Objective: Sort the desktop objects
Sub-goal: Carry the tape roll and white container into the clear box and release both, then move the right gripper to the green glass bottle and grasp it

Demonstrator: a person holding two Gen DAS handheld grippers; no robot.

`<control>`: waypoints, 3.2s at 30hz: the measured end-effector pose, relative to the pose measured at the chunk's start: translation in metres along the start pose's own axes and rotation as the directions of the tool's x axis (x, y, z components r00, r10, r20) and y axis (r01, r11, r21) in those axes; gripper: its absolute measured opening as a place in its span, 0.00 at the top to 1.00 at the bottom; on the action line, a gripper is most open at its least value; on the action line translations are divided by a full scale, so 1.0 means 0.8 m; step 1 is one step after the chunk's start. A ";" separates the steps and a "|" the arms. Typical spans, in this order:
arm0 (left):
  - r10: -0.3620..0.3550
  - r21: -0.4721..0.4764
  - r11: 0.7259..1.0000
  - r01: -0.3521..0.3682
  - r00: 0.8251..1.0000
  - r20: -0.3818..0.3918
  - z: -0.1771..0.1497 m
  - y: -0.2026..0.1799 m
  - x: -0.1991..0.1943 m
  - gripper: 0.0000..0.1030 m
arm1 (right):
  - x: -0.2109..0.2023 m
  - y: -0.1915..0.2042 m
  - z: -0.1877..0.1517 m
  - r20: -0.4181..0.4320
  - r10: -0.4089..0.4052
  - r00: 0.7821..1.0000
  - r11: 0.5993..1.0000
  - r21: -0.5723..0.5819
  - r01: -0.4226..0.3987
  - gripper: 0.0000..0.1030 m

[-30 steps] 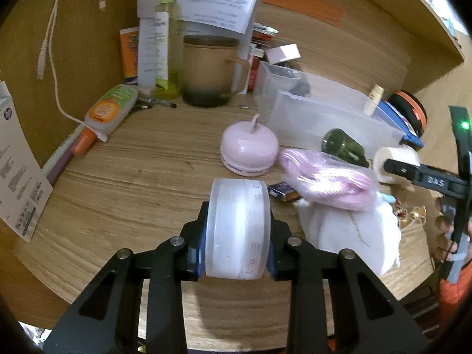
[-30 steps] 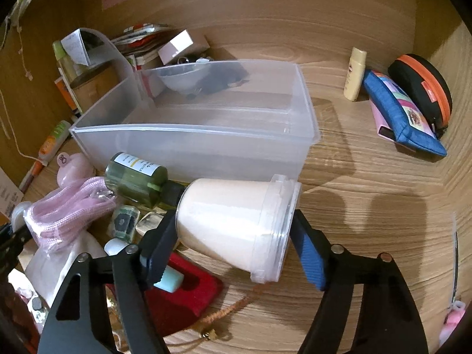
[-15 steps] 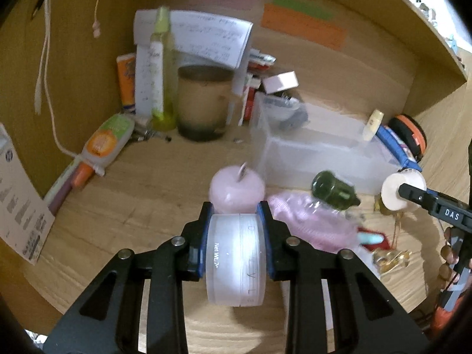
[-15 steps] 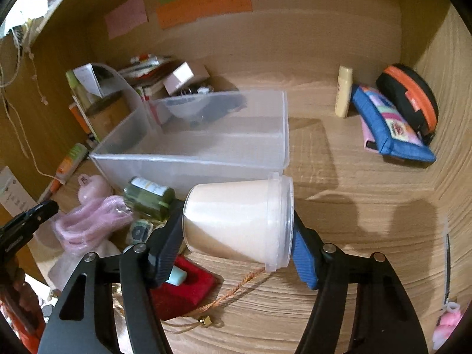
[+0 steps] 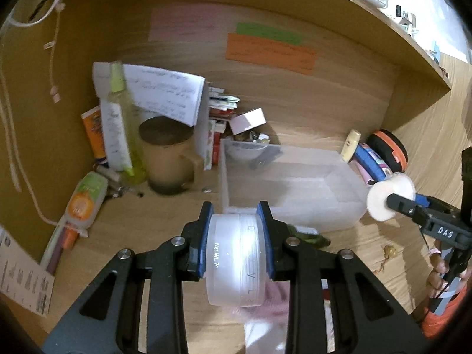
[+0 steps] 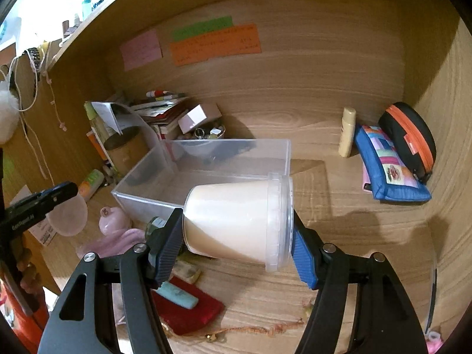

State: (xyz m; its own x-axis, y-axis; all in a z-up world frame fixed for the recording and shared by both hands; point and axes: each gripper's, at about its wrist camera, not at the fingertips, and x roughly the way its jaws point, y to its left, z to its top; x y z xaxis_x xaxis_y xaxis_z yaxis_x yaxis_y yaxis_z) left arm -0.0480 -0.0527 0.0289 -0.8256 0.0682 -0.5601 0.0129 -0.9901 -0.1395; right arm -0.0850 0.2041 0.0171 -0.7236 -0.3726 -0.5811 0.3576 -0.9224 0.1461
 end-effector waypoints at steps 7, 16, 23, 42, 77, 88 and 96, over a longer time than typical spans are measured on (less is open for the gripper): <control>-0.035 0.004 0.999 0.035 0.999 -0.017 0.030 -0.009 0.024 0.71 | 0.019 -0.001 0.020 0.000 -0.001 1.000 1.000 -0.015 0.001 0.40; -0.050 0.034 0.998 0.052 0.997 -0.063 0.061 -0.024 0.075 0.71 | 0.057 0.011 0.044 -0.012 -0.004 1.000 0.998 -0.064 0.003 0.40; -0.039 0.060 0.997 0.046 0.992 -0.116 0.073 -0.036 0.125 0.71 | 0.087 0.020 0.060 -0.027 -0.019 0.999 0.994 -0.105 0.016 0.40; -0.036 0.102 0.993 0.061 0.973 -0.229 0.053 -0.047 0.182 0.71 | 0.144 0.014 0.038 -0.153 -0.027 0.988 0.992 -0.124 0.008 0.40; -0.001 0.106 0.994 0.013 0.994 -0.112 0.048 -0.039 0.125 0.40 | 0.094 0.044 0.033 0.054 -0.019 0.998 0.968 -0.249 0.032 0.26; 0.074 0.120 0.991 -0.062 0.992 -0.098 0.039 0.004 0.052 0.13 | 0.035 0.037 0.027 0.080 0.033 0.996 0.978 -0.207 -0.016 0.23; 0.113 0.168 0.981 -0.095 0.989 -0.096 0.008 0.016 0.026 0.13 | 0.015 0.053 -0.003 0.003 0.044 0.999 0.960 -0.275 -0.042 0.23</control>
State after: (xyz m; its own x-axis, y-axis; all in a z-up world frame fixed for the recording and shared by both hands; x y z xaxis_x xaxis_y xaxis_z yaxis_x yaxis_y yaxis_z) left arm -0.0691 -0.0647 0.0208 -0.7608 -0.0324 -0.6481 -0.0033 -0.9986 0.0537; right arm -0.0775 0.1608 0.0144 -0.7088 -0.4132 -0.5717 0.5361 -0.8423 -0.0559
